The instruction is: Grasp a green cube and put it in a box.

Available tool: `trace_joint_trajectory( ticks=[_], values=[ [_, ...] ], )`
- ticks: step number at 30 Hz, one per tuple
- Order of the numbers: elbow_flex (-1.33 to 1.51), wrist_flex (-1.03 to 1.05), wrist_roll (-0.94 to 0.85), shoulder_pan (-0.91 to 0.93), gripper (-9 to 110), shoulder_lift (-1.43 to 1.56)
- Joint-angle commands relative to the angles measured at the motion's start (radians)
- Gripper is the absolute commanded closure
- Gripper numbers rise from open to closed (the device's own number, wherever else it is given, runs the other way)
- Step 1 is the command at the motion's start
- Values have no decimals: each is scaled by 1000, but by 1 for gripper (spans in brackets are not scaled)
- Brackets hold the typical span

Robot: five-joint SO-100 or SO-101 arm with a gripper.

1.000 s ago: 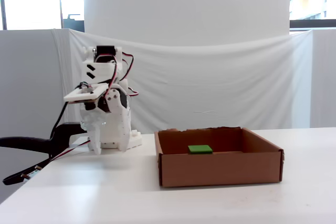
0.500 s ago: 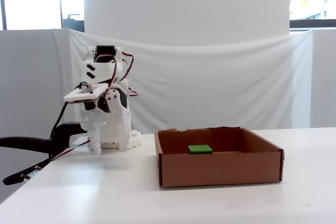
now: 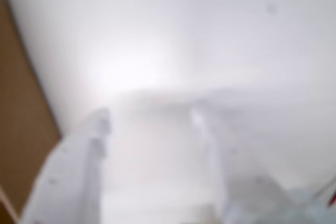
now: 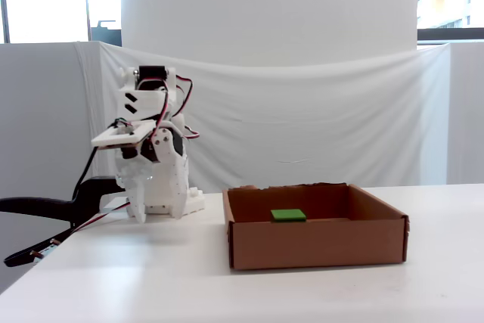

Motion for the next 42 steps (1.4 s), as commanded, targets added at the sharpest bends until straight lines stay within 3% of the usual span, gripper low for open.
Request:
trace_joint_trajectory(
  ticks=[1,42],
  values=[
    [-5,12,2,8,80,8],
    [-5,9,21,8,80,8]
  ],
)
